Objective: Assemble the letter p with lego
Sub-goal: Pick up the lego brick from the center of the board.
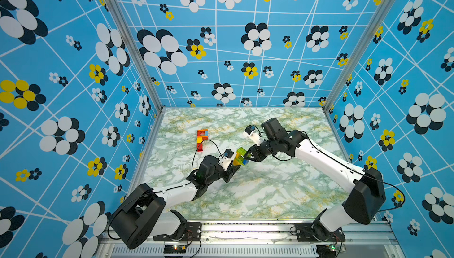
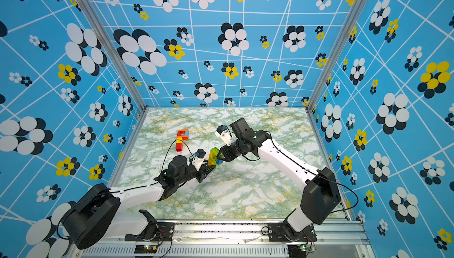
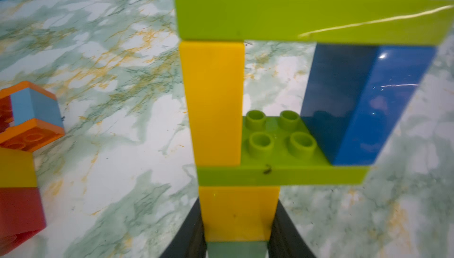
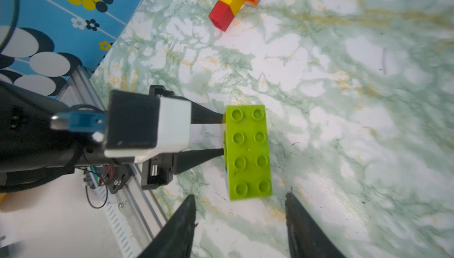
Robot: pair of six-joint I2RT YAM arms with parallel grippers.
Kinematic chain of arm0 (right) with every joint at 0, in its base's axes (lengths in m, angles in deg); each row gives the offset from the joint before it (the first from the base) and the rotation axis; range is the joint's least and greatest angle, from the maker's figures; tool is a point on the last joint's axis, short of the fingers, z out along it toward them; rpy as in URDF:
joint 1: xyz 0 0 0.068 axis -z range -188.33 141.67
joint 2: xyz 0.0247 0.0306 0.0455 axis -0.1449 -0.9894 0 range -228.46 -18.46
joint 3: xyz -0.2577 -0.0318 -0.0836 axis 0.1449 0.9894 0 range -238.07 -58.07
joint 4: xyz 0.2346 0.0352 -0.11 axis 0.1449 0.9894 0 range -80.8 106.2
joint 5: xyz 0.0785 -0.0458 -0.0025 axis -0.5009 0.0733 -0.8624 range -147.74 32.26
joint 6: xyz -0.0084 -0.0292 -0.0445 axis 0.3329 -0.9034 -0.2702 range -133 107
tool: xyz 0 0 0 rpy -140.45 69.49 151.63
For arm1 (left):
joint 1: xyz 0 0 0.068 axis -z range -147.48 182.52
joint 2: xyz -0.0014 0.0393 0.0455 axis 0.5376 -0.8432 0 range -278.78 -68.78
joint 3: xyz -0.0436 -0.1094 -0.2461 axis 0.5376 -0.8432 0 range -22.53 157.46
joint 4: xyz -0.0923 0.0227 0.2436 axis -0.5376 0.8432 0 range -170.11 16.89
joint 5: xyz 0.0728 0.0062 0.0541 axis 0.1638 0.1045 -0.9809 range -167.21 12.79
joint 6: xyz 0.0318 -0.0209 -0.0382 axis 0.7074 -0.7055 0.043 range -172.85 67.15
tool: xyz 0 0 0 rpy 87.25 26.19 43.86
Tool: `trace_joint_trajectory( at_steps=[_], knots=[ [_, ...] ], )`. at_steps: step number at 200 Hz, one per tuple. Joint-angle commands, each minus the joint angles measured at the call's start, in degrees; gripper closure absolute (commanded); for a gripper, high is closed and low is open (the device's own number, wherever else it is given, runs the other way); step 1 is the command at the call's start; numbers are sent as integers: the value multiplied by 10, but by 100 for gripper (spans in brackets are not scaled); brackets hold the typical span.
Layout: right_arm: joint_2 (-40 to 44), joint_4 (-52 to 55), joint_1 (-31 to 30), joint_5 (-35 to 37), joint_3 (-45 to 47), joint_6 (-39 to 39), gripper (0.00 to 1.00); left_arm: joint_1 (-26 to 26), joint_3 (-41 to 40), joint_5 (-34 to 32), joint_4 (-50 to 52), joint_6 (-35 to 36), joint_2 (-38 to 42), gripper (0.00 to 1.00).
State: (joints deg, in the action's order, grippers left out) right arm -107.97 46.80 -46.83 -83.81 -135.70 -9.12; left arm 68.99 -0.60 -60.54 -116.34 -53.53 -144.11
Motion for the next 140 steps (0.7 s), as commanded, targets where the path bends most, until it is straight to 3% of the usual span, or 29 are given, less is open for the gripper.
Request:
trace_joint_trajectory(
  at_steps=[1,29,74,140],
  knots=[
    [-9,17,-8,-15,-20,-15,81,7,16,9,3,10,-7,68],
    [-14,20,-8,-11,-24,-13,77,17,19,-14,11,20,-4,68],
    [-14,17,-9,11,-23,1,61,35,22,-76,26,36,4,68],
    [0,7,-9,36,-19,9,45,39,30,-99,40,39,-8,68]
  ],
)
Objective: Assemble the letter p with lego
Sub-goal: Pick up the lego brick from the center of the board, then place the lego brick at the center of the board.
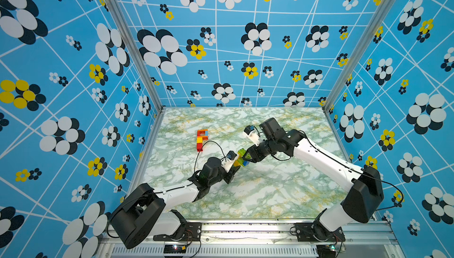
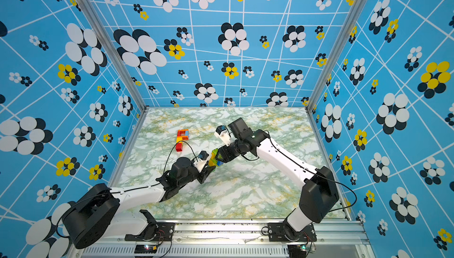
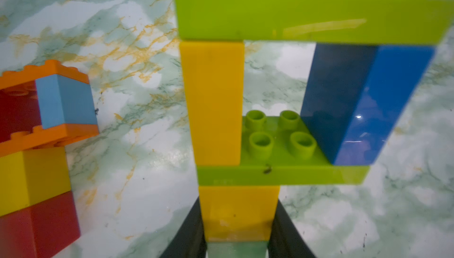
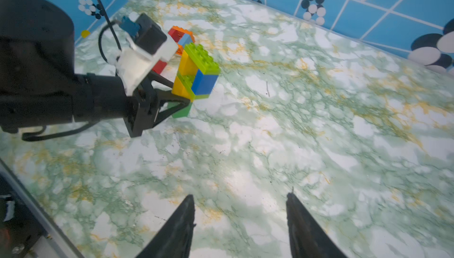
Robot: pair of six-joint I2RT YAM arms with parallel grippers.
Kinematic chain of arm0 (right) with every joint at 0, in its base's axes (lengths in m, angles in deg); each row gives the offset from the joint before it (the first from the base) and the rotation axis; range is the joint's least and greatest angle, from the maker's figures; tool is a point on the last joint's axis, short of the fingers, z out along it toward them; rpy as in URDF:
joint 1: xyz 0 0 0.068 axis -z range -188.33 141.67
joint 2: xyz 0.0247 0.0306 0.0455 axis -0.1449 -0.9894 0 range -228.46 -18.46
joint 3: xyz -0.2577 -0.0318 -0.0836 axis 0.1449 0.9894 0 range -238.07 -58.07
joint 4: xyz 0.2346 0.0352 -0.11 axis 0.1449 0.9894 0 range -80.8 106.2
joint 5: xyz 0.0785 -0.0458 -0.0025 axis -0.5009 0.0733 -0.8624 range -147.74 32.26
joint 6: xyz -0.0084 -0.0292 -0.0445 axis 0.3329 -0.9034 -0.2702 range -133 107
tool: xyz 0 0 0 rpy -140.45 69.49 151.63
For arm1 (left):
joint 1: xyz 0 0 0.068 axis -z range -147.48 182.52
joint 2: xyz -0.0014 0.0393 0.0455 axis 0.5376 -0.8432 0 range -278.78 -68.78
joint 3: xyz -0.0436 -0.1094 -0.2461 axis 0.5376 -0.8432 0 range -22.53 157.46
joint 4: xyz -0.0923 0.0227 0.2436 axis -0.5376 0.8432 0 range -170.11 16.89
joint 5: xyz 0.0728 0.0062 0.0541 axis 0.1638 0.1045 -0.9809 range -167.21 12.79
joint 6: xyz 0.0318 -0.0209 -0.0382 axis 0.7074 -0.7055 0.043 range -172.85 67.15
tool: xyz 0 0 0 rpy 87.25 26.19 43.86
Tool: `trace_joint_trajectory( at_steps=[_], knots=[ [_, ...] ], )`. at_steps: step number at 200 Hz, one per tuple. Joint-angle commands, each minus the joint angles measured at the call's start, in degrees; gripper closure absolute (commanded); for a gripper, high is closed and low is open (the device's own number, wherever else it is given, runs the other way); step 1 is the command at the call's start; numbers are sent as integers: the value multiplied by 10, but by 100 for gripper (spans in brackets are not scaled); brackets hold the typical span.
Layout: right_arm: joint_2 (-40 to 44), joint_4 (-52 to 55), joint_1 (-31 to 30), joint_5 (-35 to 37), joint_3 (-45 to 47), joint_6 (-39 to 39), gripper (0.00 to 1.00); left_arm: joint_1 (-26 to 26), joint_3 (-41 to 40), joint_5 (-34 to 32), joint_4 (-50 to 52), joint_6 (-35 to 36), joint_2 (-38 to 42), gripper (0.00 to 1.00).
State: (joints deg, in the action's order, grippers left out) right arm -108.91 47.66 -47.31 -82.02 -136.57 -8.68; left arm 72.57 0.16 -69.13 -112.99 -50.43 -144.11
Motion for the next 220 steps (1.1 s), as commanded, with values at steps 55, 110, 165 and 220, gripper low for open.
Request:
trace_joint_trajectory(
  at_steps=[55,110,165,220],
  knots=[
    [77,-26,16,126,15,10,41,-13,77,-75,103,-41,-36,69],
    [172,-42,28,271,70,-14,40,-70,216,-120,293,-130,-111,70],
    [282,-83,29,335,171,-10,40,-109,414,-146,472,-183,-250,73],
    [357,-89,29,347,260,8,39,-139,610,-124,654,-223,-384,73]
  ],
)
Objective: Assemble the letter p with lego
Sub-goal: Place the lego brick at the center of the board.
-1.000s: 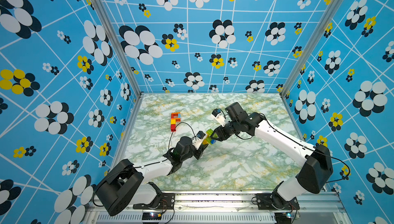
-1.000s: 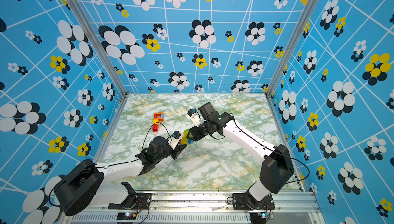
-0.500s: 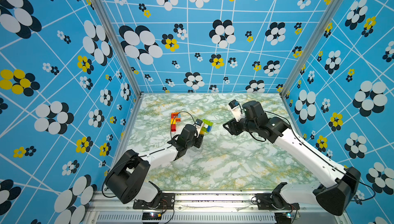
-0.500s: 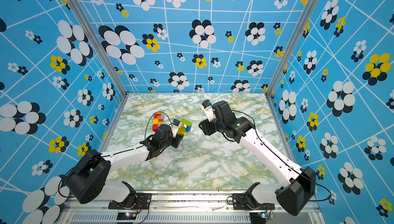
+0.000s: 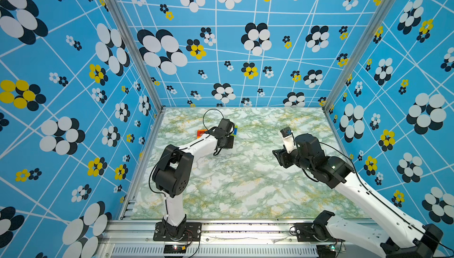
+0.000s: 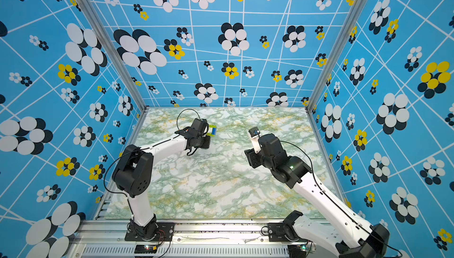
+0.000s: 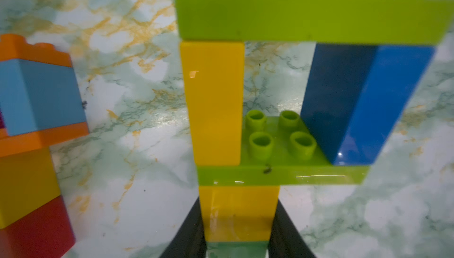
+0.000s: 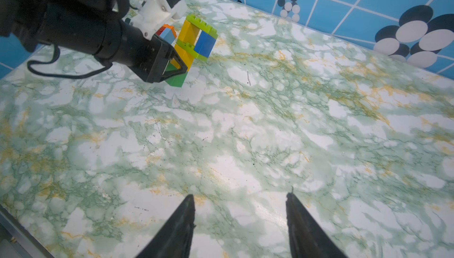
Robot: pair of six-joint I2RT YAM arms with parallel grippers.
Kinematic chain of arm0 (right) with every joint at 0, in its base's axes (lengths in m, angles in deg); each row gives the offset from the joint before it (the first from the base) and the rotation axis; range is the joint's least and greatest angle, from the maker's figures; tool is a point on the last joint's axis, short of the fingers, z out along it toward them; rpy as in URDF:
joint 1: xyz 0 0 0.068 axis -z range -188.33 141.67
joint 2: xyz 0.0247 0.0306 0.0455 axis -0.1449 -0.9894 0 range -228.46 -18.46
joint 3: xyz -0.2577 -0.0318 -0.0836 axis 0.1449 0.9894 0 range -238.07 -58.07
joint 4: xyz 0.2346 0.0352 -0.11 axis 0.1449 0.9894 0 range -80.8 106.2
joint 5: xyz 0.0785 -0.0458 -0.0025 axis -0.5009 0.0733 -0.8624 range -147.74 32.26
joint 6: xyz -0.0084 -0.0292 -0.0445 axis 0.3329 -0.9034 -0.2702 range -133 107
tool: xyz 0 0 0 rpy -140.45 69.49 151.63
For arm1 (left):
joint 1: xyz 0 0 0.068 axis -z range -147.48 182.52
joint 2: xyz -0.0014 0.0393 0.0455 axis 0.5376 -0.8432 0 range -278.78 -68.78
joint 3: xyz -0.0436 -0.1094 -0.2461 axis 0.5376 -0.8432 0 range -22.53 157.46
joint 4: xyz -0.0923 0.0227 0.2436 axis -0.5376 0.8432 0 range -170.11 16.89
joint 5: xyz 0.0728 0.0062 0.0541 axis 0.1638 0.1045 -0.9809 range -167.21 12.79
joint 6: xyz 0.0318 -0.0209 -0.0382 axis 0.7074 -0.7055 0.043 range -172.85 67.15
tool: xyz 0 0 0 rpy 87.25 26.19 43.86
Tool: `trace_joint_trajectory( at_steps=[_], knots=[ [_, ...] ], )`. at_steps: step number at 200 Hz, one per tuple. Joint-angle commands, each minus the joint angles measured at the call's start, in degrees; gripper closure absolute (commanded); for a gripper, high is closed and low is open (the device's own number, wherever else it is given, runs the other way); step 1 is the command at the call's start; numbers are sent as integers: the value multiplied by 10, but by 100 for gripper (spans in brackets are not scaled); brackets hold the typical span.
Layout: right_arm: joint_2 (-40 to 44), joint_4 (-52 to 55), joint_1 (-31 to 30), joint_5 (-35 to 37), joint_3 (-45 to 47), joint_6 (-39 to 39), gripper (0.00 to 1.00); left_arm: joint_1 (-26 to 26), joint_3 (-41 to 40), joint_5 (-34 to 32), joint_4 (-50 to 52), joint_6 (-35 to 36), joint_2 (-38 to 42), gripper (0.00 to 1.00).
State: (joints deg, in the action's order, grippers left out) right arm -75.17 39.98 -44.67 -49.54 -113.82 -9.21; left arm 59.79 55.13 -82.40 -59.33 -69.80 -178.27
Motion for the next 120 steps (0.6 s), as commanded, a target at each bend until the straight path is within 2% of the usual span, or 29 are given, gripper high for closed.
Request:
trace_joint_trajectory(
  at_steps=[1,31,120],
  knots=[
    [21,-13,2,22,35,15,39,-11,63,9,120,-30,-44,73],
    [40,-35,2,21,81,31,39,-16,133,24,180,-46,-97,73],
    [67,-96,2,-32,164,74,39,-35,269,89,321,-60,-192,72]
  ],
)
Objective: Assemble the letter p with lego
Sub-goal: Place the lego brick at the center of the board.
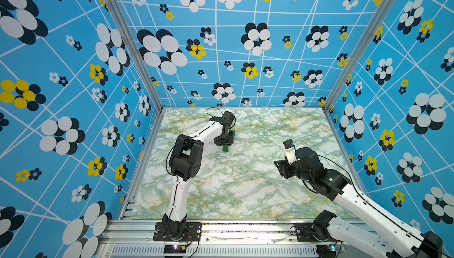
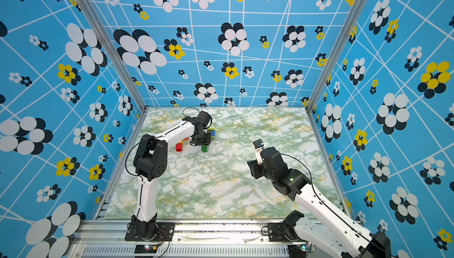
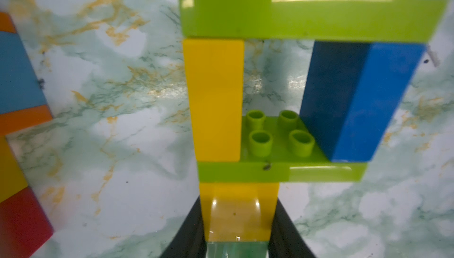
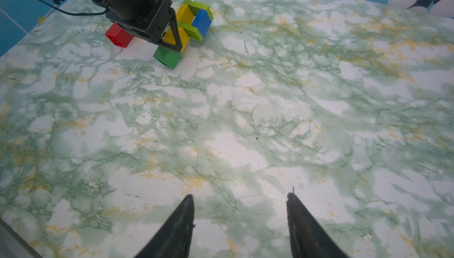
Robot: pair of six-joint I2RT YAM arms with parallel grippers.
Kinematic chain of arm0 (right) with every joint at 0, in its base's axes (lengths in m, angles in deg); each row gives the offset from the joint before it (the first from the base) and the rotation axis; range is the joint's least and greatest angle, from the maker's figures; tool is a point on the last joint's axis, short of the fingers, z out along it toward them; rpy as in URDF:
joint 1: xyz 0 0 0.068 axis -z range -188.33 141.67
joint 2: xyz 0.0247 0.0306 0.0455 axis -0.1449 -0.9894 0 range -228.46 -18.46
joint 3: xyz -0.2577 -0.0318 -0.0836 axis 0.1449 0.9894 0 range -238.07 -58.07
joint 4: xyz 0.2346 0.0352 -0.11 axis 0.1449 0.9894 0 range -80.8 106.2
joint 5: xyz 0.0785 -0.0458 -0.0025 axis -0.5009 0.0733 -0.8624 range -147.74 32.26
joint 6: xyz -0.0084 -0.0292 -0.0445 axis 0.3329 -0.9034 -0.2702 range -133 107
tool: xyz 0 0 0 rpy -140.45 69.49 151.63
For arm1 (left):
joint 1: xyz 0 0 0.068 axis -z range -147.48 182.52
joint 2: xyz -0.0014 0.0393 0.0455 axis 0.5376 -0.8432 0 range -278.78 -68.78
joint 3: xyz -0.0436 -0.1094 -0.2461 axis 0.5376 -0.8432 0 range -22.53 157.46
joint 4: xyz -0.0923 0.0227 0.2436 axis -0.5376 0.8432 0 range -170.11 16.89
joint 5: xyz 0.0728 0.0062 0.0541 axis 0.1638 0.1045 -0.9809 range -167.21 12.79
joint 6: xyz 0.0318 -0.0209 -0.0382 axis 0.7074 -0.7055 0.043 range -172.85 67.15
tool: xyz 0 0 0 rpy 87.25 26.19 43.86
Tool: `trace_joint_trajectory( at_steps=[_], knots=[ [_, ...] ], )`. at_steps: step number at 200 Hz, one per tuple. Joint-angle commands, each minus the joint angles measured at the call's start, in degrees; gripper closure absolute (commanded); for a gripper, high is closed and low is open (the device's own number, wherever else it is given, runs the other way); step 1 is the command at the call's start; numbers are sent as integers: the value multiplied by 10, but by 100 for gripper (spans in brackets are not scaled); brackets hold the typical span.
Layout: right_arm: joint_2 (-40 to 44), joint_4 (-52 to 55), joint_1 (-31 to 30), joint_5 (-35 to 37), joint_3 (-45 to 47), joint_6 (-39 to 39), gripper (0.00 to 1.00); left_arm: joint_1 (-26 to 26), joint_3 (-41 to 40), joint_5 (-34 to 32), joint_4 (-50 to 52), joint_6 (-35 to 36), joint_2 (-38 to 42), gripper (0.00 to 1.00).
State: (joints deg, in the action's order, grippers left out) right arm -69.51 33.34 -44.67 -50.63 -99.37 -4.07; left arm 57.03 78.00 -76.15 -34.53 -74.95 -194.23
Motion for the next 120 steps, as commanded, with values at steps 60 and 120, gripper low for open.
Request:
trace_joint_trajectory(
  at_steps=[60,120],
  knots=[
    [33,-46,2,-23,49,28,38,-11,139,15,153,-3,-104,64],
    [48,-45,3,55,55,31,33,-10,129,9,132,1,-61,32]
  ],
)
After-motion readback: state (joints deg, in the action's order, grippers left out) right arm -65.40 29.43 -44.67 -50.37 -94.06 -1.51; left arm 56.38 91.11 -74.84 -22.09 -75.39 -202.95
